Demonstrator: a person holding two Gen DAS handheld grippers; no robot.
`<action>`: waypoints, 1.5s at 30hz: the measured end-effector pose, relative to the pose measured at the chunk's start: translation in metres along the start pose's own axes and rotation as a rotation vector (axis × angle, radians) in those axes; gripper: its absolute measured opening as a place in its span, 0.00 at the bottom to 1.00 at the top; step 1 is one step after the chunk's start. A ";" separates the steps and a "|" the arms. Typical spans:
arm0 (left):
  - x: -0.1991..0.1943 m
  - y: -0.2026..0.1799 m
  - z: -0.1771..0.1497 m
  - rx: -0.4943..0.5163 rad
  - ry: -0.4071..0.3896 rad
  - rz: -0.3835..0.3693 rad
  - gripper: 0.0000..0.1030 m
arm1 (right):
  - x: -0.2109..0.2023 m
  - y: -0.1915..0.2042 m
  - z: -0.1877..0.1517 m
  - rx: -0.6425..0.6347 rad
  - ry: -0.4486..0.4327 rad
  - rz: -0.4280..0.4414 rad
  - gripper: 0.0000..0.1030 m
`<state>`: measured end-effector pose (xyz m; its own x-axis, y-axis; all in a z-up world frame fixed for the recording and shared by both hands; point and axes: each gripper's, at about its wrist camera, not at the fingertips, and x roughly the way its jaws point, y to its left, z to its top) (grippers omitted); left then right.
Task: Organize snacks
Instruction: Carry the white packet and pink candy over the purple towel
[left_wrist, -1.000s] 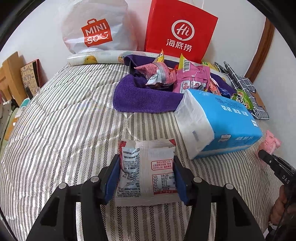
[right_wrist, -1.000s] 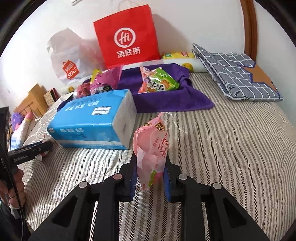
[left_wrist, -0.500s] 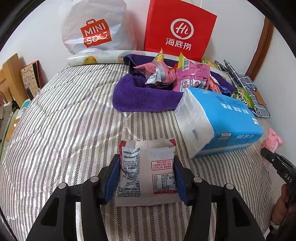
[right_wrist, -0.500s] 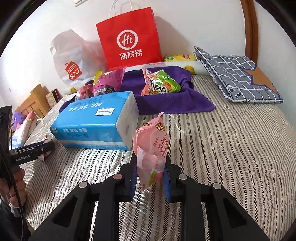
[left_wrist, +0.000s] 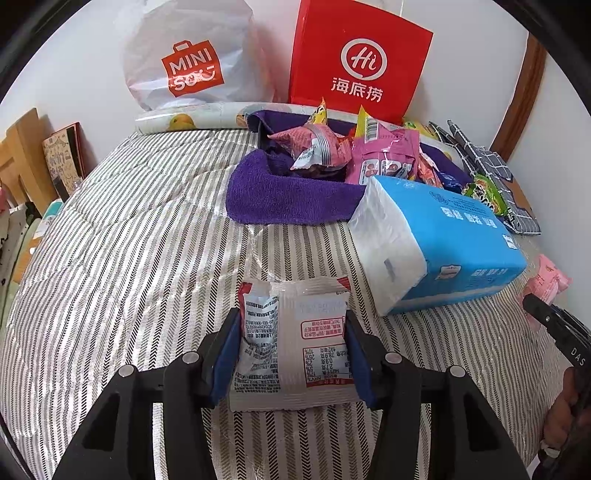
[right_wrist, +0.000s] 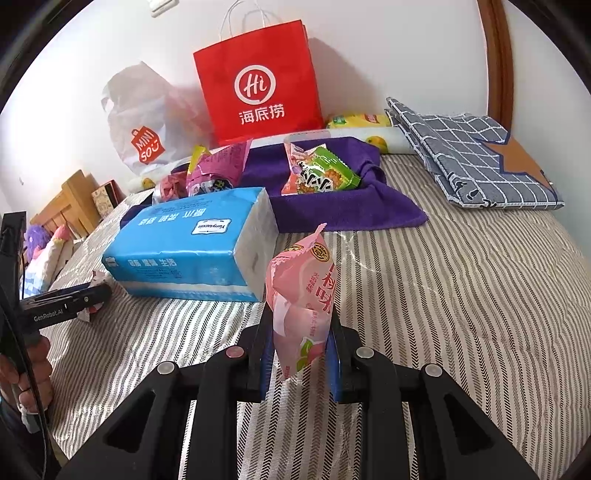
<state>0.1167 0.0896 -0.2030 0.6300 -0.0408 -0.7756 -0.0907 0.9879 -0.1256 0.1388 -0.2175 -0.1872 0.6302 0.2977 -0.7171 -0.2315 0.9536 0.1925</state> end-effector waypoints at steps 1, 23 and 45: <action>-0.001 0.000 0.000 0.001 -0.004 0.002 0.48 | 0.000 0.000 0.000 0.000 0.003 -0.003 0.23; -0.063 -0.022 0.004 0.051 -0.076 -0.083 0.47 | -0.060 0.021 0.011 -0.038 -0.094 -0.036 0.23; -0.063 -0.050 0.104 0.045 -0.159 -0.137 0.47 | -0.064 0.049 0.117 -0.073 -0.211 0.001 0.23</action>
<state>0.1616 0.0580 -0.0840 0.7481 -0.1547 -0.6453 0.0368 0.9806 -0.1924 0.1737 -0.1847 -0.0541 0.7693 0.3086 -0.5594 -0.2801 0.9499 0.1389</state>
